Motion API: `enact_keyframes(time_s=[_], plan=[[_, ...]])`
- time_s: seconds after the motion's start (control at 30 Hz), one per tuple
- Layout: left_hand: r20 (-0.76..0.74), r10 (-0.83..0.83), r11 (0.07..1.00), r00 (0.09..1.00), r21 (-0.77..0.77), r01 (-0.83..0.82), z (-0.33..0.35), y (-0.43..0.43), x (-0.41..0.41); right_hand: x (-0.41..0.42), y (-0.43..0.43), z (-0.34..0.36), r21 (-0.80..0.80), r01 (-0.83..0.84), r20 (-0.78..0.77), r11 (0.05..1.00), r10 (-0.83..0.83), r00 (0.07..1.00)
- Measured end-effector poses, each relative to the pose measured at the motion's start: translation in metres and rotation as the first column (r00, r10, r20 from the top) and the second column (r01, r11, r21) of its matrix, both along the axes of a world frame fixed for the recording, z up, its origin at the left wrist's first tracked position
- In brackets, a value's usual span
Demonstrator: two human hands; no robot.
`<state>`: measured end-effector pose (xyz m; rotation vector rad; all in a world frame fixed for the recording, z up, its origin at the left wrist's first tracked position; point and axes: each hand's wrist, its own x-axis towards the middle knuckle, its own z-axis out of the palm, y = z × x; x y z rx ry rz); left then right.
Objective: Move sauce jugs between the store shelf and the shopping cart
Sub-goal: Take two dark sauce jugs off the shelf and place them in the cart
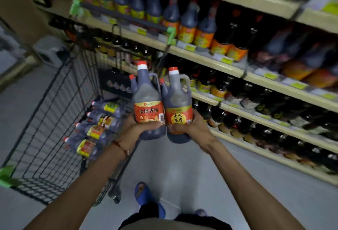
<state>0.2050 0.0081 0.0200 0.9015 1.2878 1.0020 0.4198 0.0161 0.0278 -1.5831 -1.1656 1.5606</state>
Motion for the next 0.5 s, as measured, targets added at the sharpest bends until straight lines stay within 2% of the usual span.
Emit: enact_keyframes(time_s=[0.13, 0.3, 0.5], plan=[[0.012, -0.144, 0.989, 0.989, 0.035, 0.144, 0.019, 0.004, 0.095, 0.096, -0.030, 0.014, 0.040, 0.143, 0.012, 0.989, -0.143, 0.990], [0.012, -0.282, 0.957, 0.959, 0.078, 0.280, 0.033, -0.002, 0.220, 0.218, -0.073, 0.030, 0.065, 0.318, -0.054, 0.946, -0.314, 0.948], [0.034, -0.471, 0.879, 0.881, 0.100, 0.466, 0.044, -0.020, 0.370, 0.349, -0.131, 0.043, 0.102, 0.535, -0.111, 0.839, -0.525, 0.844]])
